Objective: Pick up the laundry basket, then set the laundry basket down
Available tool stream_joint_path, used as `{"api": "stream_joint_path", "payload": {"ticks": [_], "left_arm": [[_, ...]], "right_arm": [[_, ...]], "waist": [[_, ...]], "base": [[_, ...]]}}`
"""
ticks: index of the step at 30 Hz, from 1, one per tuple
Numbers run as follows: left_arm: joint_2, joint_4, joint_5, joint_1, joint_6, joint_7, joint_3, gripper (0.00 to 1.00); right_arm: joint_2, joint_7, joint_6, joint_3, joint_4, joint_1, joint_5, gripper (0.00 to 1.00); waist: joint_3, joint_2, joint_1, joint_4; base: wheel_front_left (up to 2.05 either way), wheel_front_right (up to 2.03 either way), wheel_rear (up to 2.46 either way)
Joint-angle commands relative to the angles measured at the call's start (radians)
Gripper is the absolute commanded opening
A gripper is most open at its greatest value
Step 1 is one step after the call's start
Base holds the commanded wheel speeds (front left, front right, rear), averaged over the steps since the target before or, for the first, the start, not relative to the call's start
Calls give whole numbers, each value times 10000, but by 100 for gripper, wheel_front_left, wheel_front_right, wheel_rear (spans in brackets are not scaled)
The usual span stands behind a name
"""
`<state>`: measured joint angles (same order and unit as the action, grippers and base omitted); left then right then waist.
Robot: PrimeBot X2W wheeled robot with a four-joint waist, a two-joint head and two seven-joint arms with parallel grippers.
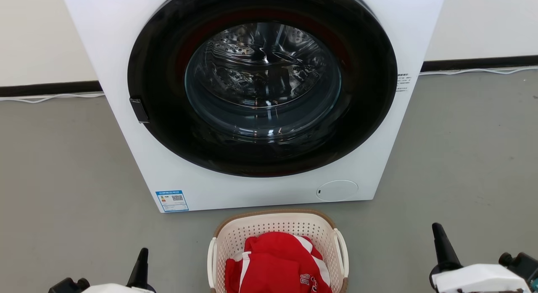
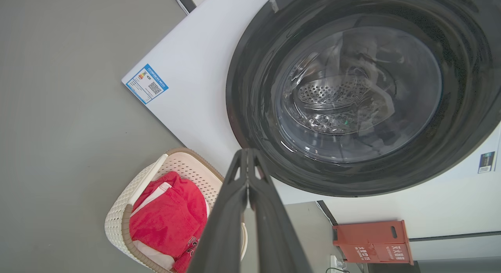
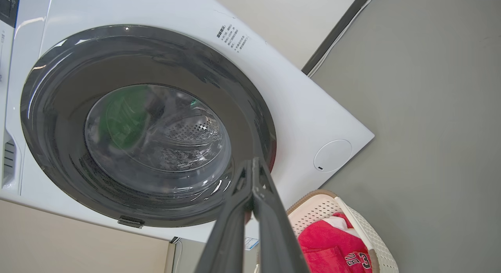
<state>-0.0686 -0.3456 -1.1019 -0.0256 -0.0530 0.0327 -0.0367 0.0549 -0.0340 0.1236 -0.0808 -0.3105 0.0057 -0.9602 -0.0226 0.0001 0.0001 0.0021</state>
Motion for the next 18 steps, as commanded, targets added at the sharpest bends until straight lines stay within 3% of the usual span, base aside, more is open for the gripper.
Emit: {"api": "stream_joint_path", "payload": {"ticks": [1,18], "left_arm": [[-65,338,-269,635,-102,-74,-263,0],[22,571,-1953,882,-339,-561,-443,0]], "right_arm": [[68,87,44,87,305,-548,-342,0],[27,574,53,-60,429,-755,-2499,0]], "waist": [[6,-1,-1,0],[94,-1,-1,-8]], "base": [[0,0,0],[0,0,0]]}}
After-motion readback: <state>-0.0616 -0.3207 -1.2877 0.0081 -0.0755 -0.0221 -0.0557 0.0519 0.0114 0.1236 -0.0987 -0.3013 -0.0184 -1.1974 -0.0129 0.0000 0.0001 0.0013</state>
